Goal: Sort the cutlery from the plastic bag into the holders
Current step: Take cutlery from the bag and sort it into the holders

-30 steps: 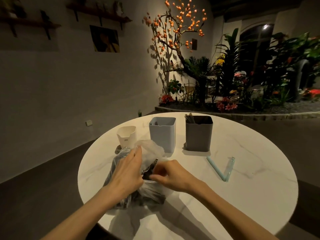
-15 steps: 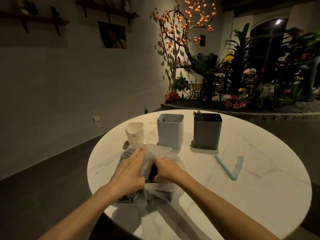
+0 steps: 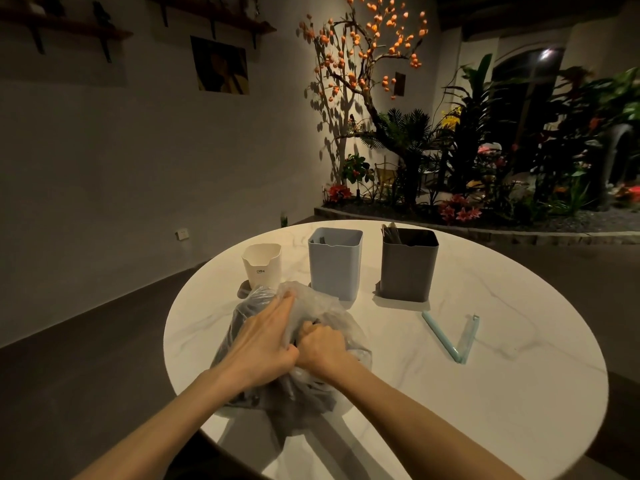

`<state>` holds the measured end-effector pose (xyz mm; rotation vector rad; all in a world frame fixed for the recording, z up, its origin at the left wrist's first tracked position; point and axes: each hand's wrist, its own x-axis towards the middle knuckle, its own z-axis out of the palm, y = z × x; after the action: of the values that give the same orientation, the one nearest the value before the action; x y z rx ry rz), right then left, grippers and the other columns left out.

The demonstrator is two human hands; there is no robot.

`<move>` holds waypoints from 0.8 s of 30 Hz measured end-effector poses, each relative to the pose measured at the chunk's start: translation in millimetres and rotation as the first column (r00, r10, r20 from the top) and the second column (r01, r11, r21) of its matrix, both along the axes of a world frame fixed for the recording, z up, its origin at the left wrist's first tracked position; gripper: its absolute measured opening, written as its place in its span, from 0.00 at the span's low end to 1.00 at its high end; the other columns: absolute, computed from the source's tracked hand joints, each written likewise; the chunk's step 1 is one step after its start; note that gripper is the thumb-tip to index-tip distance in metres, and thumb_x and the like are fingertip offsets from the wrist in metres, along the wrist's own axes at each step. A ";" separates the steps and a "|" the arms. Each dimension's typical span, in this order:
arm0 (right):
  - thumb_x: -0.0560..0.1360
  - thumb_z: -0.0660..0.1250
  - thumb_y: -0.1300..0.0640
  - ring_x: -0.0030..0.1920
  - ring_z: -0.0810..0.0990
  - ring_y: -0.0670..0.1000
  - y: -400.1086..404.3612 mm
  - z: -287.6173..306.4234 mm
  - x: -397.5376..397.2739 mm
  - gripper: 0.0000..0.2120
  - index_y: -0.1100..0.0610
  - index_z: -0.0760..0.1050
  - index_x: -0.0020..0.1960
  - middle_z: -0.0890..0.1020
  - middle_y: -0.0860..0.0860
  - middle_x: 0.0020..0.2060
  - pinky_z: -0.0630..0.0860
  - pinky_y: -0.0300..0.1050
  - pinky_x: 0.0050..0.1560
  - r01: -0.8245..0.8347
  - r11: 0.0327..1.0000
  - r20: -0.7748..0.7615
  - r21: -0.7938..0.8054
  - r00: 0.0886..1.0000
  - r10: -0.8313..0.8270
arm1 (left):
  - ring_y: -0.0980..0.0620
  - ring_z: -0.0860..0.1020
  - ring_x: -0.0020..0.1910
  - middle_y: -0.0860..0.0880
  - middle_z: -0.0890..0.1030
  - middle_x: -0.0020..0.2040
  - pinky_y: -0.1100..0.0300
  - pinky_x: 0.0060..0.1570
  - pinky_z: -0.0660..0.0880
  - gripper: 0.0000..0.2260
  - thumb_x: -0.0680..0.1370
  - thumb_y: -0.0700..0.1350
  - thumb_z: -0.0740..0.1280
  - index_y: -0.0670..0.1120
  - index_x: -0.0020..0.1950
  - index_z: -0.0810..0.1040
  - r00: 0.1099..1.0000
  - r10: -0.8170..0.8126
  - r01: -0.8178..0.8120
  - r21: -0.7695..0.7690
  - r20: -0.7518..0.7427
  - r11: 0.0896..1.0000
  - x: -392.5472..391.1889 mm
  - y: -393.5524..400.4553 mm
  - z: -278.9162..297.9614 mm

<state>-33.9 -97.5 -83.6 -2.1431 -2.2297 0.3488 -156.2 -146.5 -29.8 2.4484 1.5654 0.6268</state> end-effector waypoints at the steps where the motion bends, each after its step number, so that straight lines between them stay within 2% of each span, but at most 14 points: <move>1: 0.80 0.64 0.44 0.66 0.76 0.57 -3.8 3.3 -0.6 0.25 0.58 0.69 0.71 0.76 0.56 0.67 0.73 0.52 0.66 -0.047 0.998 0.043 0.044 0.998 0.045 | 0.46 0.65 0.76 0.47 0.61 0.80 0.55 0.72 0.64 0.39 0.76 0.41 0.70 0.46 0.82 0.52 1.000 0.004 -0.004 -0.008 -0.002 1.000 0.5 0.6 0.3; 4: 0.81 0.61 0.44 0.70 0.71 0.59 -1.8 14.4 4.9 0.26 0.57 0.68 0.74 0.72 0.57 0.71 0.69 0.56 0.71 -0.189 0.982 0.166 0.022 0.969 0.183 | 0.46 0.64 0.77 0.47 0.61 0.80 0.56 0.72 0.63 0.40 0.76 0.42 0.70 0.47 0.82 0.51 1.000 0.012 -0.011 -0.022 0.014 1.000 -1.1 1.9 2.7; 6: 0.82 0.61 0.48 0.70 0.71 0.60 -8.7 35.4 7.6 0.22 0.58 0.69 0.73 0.73 0.58 0.70 0.66 0.56 0.72 -0.232 0.972 0.231 -0.031 0.945 0.233 | 0.47 0.63 0.77 0.47 0.61 0.80 0.56 0.73 0.62 0.40 0.76 0.43 0.71 0.48 0.82 0.51 0.999 0.008 -0.007 -0.030 0.033 1.000 -3.3 4.3 3.3; 10: 0.81 0.62 0.59 0.62 0.77 0.61 -5.6 44.1 18.6 0.13 0.61 0.76 0.64 0.79 0.60 0.61 0.72 0.55 0.62 -0.287 0.957 0.236 0.039 0.934 0.270 | 0.48 0.60 0.79 0.48 0.59 0.81 0.57 0.74 0.58 0.40 0.76 0.44 0.71 0.49 0.82 0.51 0.999 0.007 -0.004 -0.061 0.049 0.998 -5.8 8.4 3.8; 13: 0.83 0.61 0.54 0.64 0.75 0.58 -7.7 48.9 23.2 0.16 0.59 0.73 0.67 0.77 0.58 0.63 0.68 0.51 0.69 -0.302 0.953 0.261 -0.016 0.919 0.295 | 0.47 0.60 0.79 0.48 0.59 0.81 0.57 0.74 0.59 0.41 0.76 0.44 0.72 0.50 0.82 0.50 0.998 0.010 -0.004 -0.091 0.061 0.996 -3.6 9.7 4.5; 16: 0.81 0.65 0.57 0.63 0.76 0.57 -7.8 55.9 30.7 0.16 0.59 0.74 0.67 0.78 0.57 0.63 0.69 0.49 0.69 -0.326 0.940 0.323 0.099 0.904 0.279 | 0.47 0.61 0.78 0.48 0.58 0.81 0.54 0.73 0.63 0.42 0.77 0.44 0.71 0.54 0.82 0.47 0.997 0.038 -0.026 -0.155 0.073 0.988 0.6 7.9 5.2; 18: 0.81 0.65 0.56 0.62 0.77 0.55 -5.7 54.4 36.7 0.15 0.58 0.75 0.67 0.79 0.56 0.62 0.70 0.46 0.69 -0.325 0.937 0.308 0.128 0.911 0.273 | 0.46 0.60 0.79 0.49 0.58 0.81 0.52 0.73 0.64 0.43 0.76 0.44 0.71 0.54 0.82 0.47 0.997 0.038 -0.027 -0.167 0.064 0.986 3.1 7.2 6.7; 22: 0.79 0.69 0.56 0.51 0.78 0.54 -2.9 55.0 39.3 0.11 0.57 0.79 0.61 0.82 0.54 0.54 0.74 0.48 0.61 -0.321 0.947 0.348 -0.013 0.886 0.305 | 0.45 0.59 0.79 0.48 0.59 0.81 0.49 0.73 0.64 0.44 0.75 0.41 0.72 0.52 0.83 0.48 0.995 0.012 0.005 -0.165 0.101 0.986 5.8 8.1 12.1; 24: 0.78 0.69 0.55 0.48 0.78 0.54 3.8 50.0 41.1 0.11 0.54 0.79 0.60 0.81 0.53 0.50 0.76 0.49 0.58 -0.310 0.949 0.320 -0.059 0.894 0.312 | 0.44 0.59 0.79 0.47 0.59 0.81 0.47 0.73 0.64 0.44 0.74 0.40 0.72 0.51 0.83 0.48 0.993 0.014 0.007 -0.178 0.119 0.984 6.0 8.9 13.1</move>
<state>7.3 -93.7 -33.6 -1.9618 -2.7652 0.0006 -150.2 -137.5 -16.7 2.2356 1.5100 0.5952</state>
